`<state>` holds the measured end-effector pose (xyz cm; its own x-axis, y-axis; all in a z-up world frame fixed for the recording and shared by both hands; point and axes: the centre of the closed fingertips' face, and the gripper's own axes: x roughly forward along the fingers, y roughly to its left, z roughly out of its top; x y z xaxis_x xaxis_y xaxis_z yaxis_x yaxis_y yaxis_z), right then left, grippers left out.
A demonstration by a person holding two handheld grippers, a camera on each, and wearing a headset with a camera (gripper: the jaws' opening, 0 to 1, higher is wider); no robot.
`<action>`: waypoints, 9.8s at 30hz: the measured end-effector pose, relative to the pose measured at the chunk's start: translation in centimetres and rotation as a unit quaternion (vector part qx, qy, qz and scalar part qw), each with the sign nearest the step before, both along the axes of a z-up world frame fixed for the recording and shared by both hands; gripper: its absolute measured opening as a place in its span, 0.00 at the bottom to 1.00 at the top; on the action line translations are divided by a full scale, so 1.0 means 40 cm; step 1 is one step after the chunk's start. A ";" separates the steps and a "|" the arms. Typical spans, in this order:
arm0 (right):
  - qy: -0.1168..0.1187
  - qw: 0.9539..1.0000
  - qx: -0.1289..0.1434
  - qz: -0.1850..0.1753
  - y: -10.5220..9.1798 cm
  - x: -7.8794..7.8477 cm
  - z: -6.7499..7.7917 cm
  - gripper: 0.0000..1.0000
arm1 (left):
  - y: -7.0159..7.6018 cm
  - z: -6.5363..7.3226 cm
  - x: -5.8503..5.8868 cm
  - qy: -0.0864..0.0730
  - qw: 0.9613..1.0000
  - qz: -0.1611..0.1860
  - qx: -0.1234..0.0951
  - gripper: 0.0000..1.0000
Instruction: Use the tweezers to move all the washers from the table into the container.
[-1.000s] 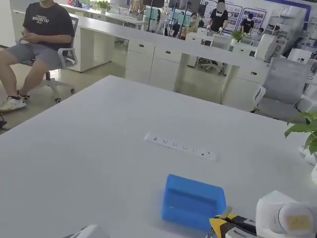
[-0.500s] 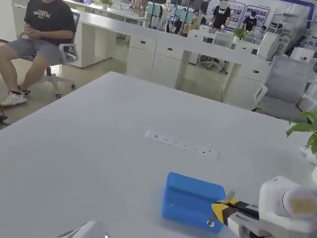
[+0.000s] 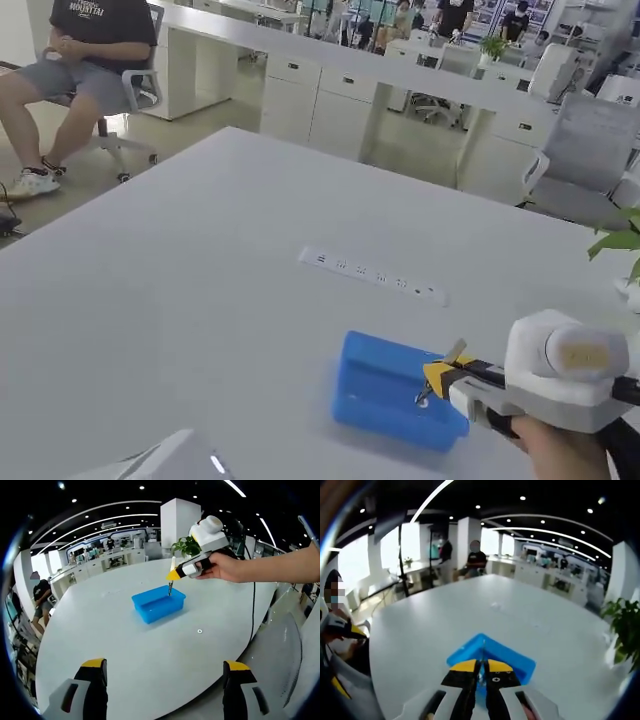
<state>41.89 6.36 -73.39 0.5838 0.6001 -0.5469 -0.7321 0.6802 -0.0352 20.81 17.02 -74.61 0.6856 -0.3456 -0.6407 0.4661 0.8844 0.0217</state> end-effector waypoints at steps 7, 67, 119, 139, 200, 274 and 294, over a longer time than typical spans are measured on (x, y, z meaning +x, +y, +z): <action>0.003 1.000 -0.016 -0.007 0.013 0.021 -0.043 0.02 | 0.002 -0.010 -0.005 0.007 1.000 0.001 0.004 0.99; 0.060 0.998 -0.025 -0.027 0.003 0.062 -0.183 0.02 | 0.017 -0.023 0.002 0.015 1.000 0.002 0.012 0.97; 0.021 0.999 0.044 -0.019 -0.097 -0.222 -0.030 0.03 | -0.021 0.015 -0.012 -0.015 0.999 -0.025 0.025 0.97; 0.073 0.997 -0.005 -0.023 -0.126 -0.282 -0.180 0.03 | -0.024 0.013 -0.014 -0.012 0.999 -0.031 0.029 0.97; 0.048 0.997 0.052 -0.028 -0.088 -0.204 -0.034 0.02 | -0.019 0.005 -0.014 -0.011 0.999 -0.029 0.028 0.96; 0.035 0.999 -0.029 0.025 0.033 0.055 -0.179 0.03 | -0.073 -0.003 0.021 0.007 0.998 -0.064 0.018 0.86; 0.000 0.997 0.038 0.064 0.029 -0.045 0.012 0.02 | -0.164 0.119 0.062 -0.065 0.975 -0.211 0.025 0.53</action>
<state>40.08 7.54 -72.90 0.4994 0.7095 -0.4972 -0.8132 0.5818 0.0134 23.28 10.45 -69.85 0.5649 -0.5857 -0.5812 0.7792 0.6104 0.1422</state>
